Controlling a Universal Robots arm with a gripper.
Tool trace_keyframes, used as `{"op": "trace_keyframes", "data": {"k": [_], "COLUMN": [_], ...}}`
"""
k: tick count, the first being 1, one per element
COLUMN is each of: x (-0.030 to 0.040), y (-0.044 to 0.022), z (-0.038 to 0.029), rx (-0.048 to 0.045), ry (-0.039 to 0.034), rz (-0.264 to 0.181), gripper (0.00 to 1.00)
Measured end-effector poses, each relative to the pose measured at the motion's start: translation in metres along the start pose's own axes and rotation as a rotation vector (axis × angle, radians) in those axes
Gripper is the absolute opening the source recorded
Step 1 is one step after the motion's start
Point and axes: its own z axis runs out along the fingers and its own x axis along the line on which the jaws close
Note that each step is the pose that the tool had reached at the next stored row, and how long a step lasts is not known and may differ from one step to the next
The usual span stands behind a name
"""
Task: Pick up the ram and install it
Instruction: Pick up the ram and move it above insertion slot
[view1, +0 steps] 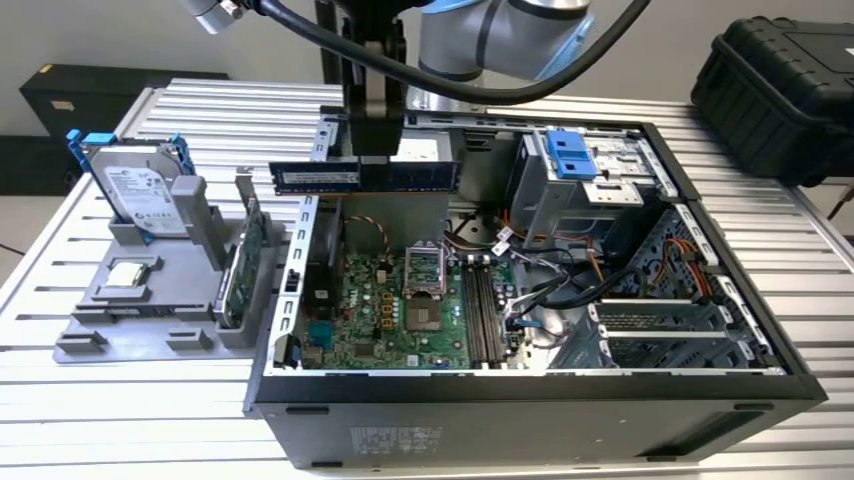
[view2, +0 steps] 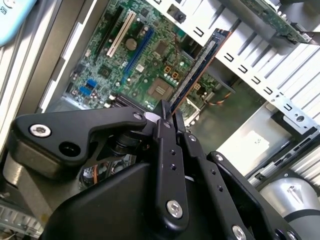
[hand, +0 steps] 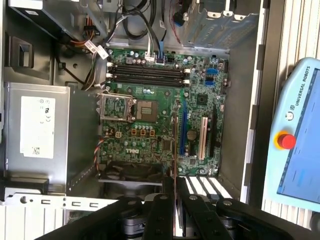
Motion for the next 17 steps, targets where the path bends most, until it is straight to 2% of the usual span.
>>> {"op": "trace_keyframes", "data": {"k": [8,14,17], "x": [-0.0008,-0.0009,-0.0011], "y": [0.0147,0.0166,0.021], "z": [0.0,0.0,0.0002], "rx": [0.0001,0.0001,0.0001], "ry": [0.0,0.0,0.0], "rz": [0.0,0.0,0.001], "gripper": [0.0,0.0,0.0]}}
